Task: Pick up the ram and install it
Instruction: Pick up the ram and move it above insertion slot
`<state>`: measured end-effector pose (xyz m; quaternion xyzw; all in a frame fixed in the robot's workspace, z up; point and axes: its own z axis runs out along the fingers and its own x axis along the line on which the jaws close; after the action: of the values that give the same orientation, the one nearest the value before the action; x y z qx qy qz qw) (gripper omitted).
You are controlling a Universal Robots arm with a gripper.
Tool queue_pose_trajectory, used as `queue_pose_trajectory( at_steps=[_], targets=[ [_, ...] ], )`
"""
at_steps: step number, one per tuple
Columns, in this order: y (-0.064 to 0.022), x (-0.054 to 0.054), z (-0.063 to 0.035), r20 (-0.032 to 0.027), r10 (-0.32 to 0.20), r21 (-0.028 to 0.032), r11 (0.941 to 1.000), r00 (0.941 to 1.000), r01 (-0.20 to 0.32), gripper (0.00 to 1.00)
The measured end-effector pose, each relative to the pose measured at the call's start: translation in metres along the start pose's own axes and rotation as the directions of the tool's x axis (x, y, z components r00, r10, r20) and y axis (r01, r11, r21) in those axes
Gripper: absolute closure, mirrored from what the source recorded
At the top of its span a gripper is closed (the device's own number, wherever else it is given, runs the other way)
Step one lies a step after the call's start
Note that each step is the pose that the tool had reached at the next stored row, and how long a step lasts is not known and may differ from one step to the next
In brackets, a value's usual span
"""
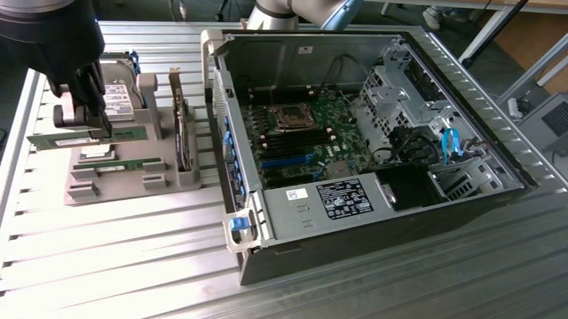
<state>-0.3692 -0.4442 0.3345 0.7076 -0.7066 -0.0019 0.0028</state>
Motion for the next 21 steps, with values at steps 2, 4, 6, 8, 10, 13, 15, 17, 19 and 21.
queue_pose_trajectory(
  at_steps=[2,4,6,8,10,13,15,17,19,21],
  targets=[
    [0.0000,0.000,-0.0034,0.0000,0.000,-0.0001,1.0000,1.0000,0.000,0.89],
    [0.0001,0.000,-0.0104,0.0000,0.000,0.0000,1.0000,1.0000,0.000,0.89],
    [0.0001,0.000,-0.0191,0.0000,0.000,-0.0001,1.0000,1.0000,0.000,0.89],
    [0.0001,0.000,-0.0221,0.0000,0.000,0.0000,1.0000,1.0000,0.000,0.89],
    [0.0001,0.000,-0.0268,0.0000,0.000,0.0000,1.0000,1.0000,0.000,0.89],
    [0.0002,0.000,-0.0329,0.0001,0.000,0.0001,1.0000,1.0000,0.000,0.89],
    [-0.0012,0.000,-0.0405,-0.0001,0.000,-0.0002,1.0000,1.0000,0.000,0.89],
    [-0.0017,0.000,-0.0470,0.0000,0.000,-0.0001,1.0000,1.0000,0.000,0.89],
    [-0.0017,0.000,-0.0543,0.0000,0.000,-0.0001,1.0000,1.0000,0.000,0.89],
    [-0.0017,0.000,-0.0579,0.0002,0.000,0.0000,1.0000,1.0000,0.000,0.89]
  ],
)
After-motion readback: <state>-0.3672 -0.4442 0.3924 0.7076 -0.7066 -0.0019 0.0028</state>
